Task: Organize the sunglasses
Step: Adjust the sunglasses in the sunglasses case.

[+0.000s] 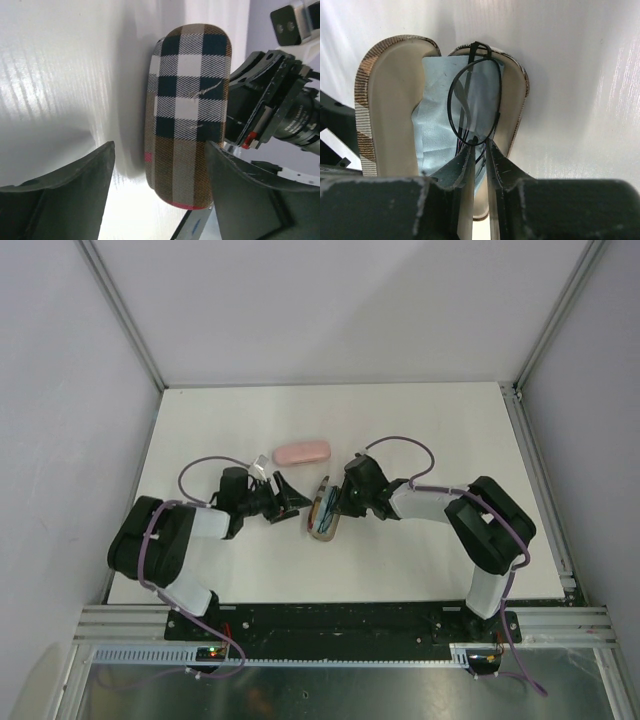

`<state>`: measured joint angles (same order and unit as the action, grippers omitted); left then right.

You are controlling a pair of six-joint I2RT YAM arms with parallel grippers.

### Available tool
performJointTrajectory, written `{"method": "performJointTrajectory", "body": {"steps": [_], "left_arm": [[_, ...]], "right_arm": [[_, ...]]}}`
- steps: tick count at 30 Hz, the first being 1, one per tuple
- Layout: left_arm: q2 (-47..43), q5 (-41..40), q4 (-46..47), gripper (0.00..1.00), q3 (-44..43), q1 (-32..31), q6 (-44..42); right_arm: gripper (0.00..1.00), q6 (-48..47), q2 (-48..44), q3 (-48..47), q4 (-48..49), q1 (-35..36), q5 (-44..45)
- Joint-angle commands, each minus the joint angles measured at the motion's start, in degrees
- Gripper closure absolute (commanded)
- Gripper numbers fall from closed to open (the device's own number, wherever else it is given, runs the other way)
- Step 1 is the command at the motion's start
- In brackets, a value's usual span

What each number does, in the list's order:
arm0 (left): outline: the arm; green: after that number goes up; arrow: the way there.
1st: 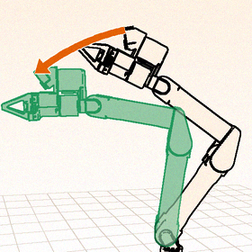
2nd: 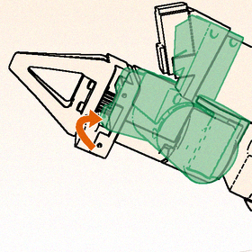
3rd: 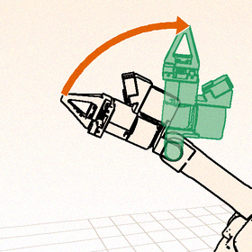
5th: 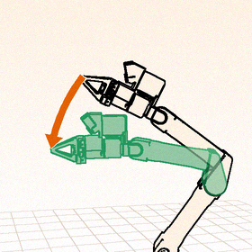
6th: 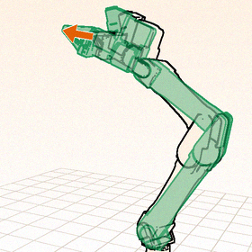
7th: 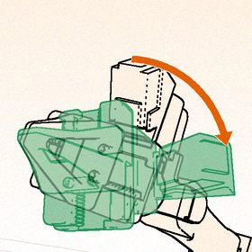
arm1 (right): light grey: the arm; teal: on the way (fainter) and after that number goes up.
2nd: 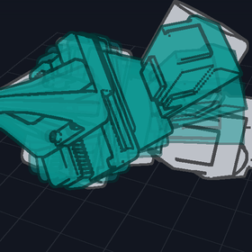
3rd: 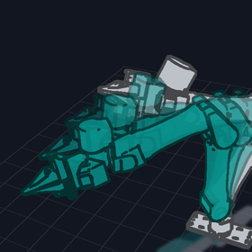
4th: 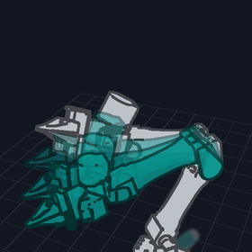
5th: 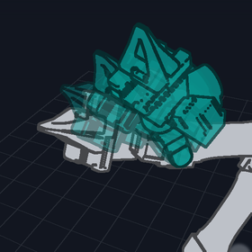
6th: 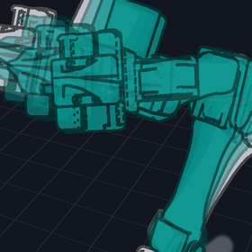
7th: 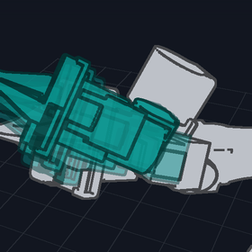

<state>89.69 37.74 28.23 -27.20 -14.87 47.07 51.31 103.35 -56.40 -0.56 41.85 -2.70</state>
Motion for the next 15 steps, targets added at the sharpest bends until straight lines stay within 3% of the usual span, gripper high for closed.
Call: {"method": "performJointTrajectory", "body": {"steps": [1,4,15], "left_arm": [[4.1,6.7,15.6,0.18,1.3,0.8,8.0],[5.8,7.5,21.6,0.09,2.6,0.9,11.4],[8.7,9.1,31.3,0.06,4.0,1.0,16.5]], "right_arm": [[0.84,-1.0,1.7,-1.2,-0.1,-0.3,-0.7],[0.84,-1.2,1.9,-1.2,-0.1,-0.4,-1.0],[0.84,-1.5,2.0,-1.2,-0.1,-1.0,-2.2]]}}
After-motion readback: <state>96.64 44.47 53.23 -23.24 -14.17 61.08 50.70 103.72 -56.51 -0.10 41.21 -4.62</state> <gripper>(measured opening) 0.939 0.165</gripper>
